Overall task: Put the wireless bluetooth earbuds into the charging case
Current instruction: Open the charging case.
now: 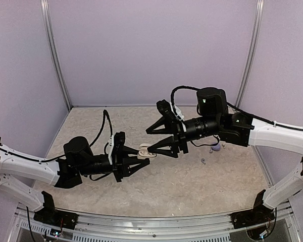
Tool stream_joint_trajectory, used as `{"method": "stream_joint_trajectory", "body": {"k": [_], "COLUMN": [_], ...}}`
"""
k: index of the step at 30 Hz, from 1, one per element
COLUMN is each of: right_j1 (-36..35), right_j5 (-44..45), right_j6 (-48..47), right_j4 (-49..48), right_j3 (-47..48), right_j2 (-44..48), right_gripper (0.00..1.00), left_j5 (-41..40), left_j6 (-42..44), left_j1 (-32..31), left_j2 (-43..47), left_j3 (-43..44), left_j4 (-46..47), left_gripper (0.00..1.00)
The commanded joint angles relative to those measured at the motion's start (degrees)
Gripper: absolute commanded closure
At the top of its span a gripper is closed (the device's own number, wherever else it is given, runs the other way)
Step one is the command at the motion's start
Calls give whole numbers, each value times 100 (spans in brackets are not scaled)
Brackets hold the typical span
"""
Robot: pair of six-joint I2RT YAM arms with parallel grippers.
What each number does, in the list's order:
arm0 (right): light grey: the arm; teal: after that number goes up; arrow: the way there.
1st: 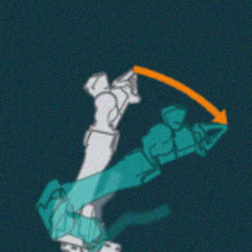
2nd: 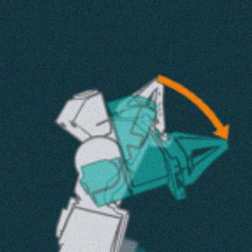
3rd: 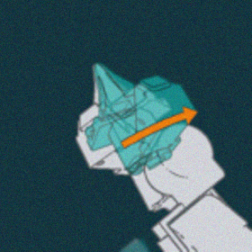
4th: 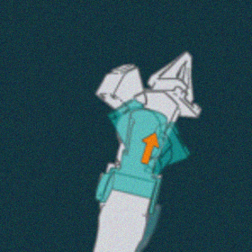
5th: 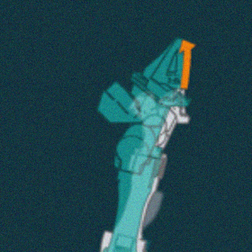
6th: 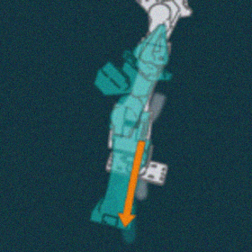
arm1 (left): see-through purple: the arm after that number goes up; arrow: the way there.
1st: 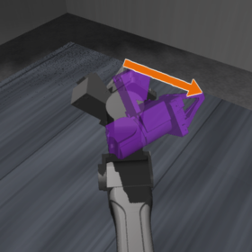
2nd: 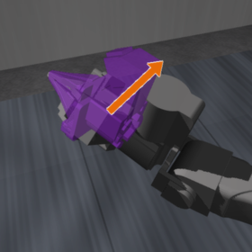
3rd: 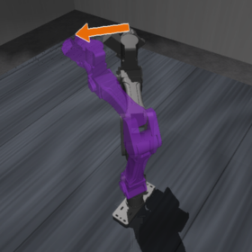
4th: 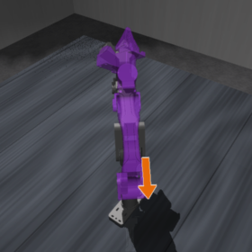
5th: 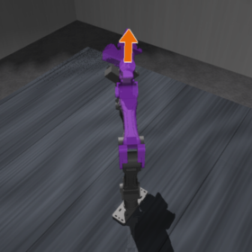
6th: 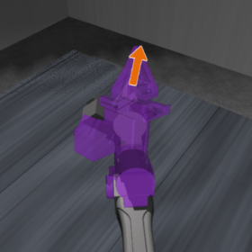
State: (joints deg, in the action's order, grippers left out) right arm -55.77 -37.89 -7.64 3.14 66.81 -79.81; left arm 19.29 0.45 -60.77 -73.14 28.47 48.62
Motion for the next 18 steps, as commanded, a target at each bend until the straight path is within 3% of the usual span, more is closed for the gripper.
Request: {"method": "stream_joint_trajectory", "body": {"k": [1,6,12,18], "right_j1": [7,536,1732,3057], "right_j5": [75,189,293,1347], "right_j6": [69,495,1188,1107], "right_j4": [-115,-146,-41,1140], "right_j3": [68,-191,-684,-431], "right_j2": [209,403,787,536], "right_gripper": [28,31,34,43], "left_j5": [82,160,279,426], "left_j6": [-20,-214,-303,-368], "left_j1": [46,155,328,478], "left_j2": [-16,-25,-14,-94], "left_j3": [118,22,-78,-154], "left_j4": [199,359,557,778], "left_gripper": [96,96,96,96]}}
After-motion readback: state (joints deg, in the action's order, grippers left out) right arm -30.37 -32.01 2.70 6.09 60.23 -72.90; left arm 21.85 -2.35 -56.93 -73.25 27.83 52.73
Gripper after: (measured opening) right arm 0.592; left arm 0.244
